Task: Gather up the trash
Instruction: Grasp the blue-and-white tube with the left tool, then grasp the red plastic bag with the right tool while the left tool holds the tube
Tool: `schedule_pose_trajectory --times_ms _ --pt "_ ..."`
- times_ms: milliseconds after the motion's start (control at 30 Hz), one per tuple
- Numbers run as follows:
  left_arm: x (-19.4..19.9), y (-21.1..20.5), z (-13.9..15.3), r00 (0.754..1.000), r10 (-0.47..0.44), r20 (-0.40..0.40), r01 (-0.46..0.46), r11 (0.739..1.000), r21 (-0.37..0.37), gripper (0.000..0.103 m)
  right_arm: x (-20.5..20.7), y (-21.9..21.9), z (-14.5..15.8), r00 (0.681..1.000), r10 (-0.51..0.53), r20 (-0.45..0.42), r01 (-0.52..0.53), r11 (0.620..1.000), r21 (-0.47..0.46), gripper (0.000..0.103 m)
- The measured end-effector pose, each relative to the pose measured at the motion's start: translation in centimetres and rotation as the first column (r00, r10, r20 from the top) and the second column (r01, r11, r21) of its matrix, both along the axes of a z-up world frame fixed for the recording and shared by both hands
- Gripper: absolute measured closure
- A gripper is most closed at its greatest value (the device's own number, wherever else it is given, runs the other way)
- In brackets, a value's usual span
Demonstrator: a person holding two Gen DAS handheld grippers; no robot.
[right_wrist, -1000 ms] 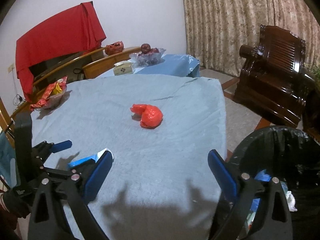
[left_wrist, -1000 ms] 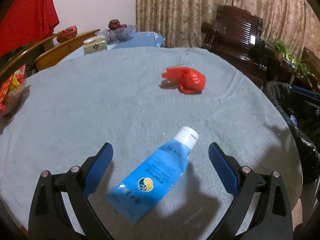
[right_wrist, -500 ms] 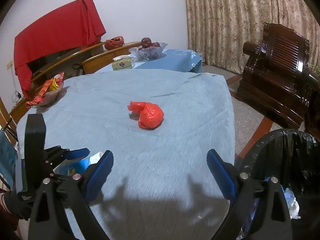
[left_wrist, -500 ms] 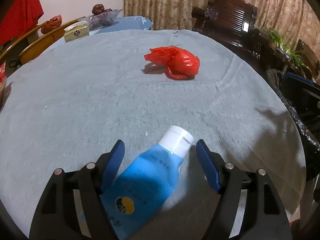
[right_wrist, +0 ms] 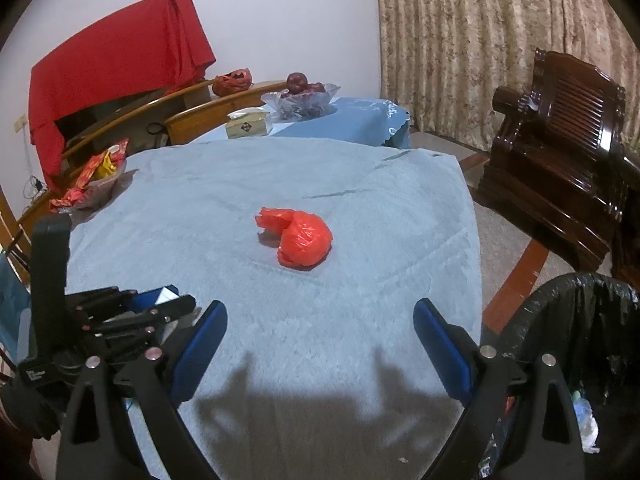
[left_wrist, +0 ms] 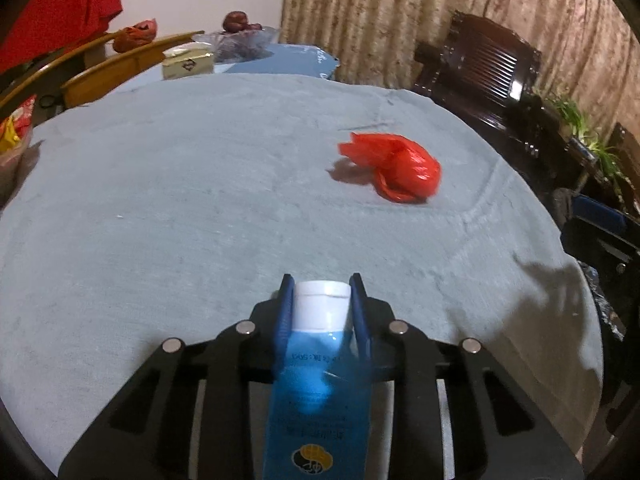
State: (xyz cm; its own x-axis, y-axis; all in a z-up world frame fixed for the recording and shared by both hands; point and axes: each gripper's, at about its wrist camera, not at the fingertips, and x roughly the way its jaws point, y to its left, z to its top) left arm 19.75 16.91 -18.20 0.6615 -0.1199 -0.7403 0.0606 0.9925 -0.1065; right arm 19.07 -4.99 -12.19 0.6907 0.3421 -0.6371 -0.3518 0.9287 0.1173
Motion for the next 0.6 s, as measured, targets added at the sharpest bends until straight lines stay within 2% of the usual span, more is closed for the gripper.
schedule_pose_trajectory --times_ms 167,200,233,300,467,500,533,600 --pt "0.7 1.1 -0.9 0.998 0.024 -0.050 -0.025 0.999 -0.027 0.073 0.4 0.4 0.2 1.000 0.005 0.003 -0.005 1.000 0.004 0.011" --pt "0.8 1.1 -1.0 0.998 0.022 -0.059 -0.024 0.999 -0.032 0.068 0.4 0.4 0.2 1.000 0.006 0.003 -0.006 1.000 0.004 0.011" --pt "0.8 1.1 -1.0 0.998 0.017 -0.059 -0.019 0.999 -0.036 0.058 0.4 0.4 0.2 1.000 0.007 0.003 -0.007 1.000 0.004 0.011" --pt "0.6 0.9 -0.9 0.998 0.016 -0.063 -0.017 0.999 -0.028 0.047 0.4 0.4 0.2 1.000 0.006 0.003 -0.006 1.000 0.003 0.011" --pt "-0.1 1.1 -1.1 0.998 0.005 -0.066 -0.006 1.000 -0.003 0.049 0.5 0.4 0.1 1.000 0.005 -0.001 -0.005 1.000 0.004 0.011" --pt "-0.2 1.2 -1.2 0.998 0.007 -0.065 -0.007 1.000 0.001 0.053 0.4 0.4 0.0 1.000 0.005 -0.002 -0.005 1.000 0.005 0.011" --pt "-0.4 1.2 -1.2 0.998 0.014 -0.061 -0.013 1.000 0.009 0.062 0.4 0.4 0.0 1.000 0.006 -0.003 -0.006 1.000 0.006 0.011" --pt "-0.5 1.4 -1.2 0.998 0.013 -0.057 -0.013 1.000 -0.001 0.068 0.4 0.5 -0.1 1.000 0.008 -0.004 -0.008 1.000 0.008 0.011"
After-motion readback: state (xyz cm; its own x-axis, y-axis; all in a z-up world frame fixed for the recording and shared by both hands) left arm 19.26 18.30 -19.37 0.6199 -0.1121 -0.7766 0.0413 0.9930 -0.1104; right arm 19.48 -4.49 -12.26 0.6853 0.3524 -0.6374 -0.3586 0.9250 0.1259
